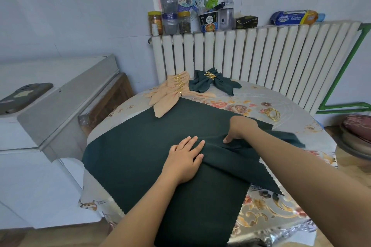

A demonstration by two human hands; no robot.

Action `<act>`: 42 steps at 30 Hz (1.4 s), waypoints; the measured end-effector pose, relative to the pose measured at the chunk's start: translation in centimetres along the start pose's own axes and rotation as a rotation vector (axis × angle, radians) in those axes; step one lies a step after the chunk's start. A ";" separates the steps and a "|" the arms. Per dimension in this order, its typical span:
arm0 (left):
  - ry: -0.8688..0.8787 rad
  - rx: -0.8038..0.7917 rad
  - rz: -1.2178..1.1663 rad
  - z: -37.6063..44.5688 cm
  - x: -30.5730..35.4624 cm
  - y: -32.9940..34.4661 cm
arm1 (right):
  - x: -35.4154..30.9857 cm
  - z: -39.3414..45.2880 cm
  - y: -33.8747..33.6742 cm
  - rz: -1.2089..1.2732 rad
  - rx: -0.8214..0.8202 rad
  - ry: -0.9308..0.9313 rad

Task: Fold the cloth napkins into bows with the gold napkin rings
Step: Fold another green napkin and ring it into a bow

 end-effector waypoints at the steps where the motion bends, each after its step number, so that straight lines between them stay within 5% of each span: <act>1: 0.001 -0.001 0.002 0.0 0.0 0.0 | -0.6 -0.1 -0.1 -0.005 0.021 -0.004; 8: -0.005 -0.006 0.006 0.0 -0.1 0.1 | -2.0 -0.6 0.1 0.352 -0.014 0.023; 13: -0.035 -0.008 -0.075 0.0 -0.2 0.0 | -2.6 -1.9 1.9 1.077 -0.270 0.092; 18: -0.188 -0.051 -0.353 1.5 -1.1 -0.5 | -2.1 -3.3 3.0 1.087 -0.222 0.055; 24: -0.281 -0.139 -0.839 1.5 -2.4 -0.6 | -3.3 -5.8 4.2 0.906 -0.107 -0.213; 30: -0.346 -0.124 -0.649 1.6 -1.0 -1.3 | -5.2 -7.9 7.0 0.847 0.125 -0.222; 35: -0.176 -0.150 -0.510 1.3 -0.9 -1.7 | -4.3 -7.9 6.5 1.090 0.011 -0.118; 42: -0.198 -0.273 -0.618 1.4 -1.4 -2.2 | -2.4 -7.2 6.4 1.337 -0.049 -0.071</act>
Point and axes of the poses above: each hand's wrist, its own z-axis towards the middle knuckle, its own y-axis out of the palm, x = y × z, the point moved 4 cm from there along z, towards the middle knuckle, and after that the axes turned 7 degrees about -z, right-handed, at the moved point
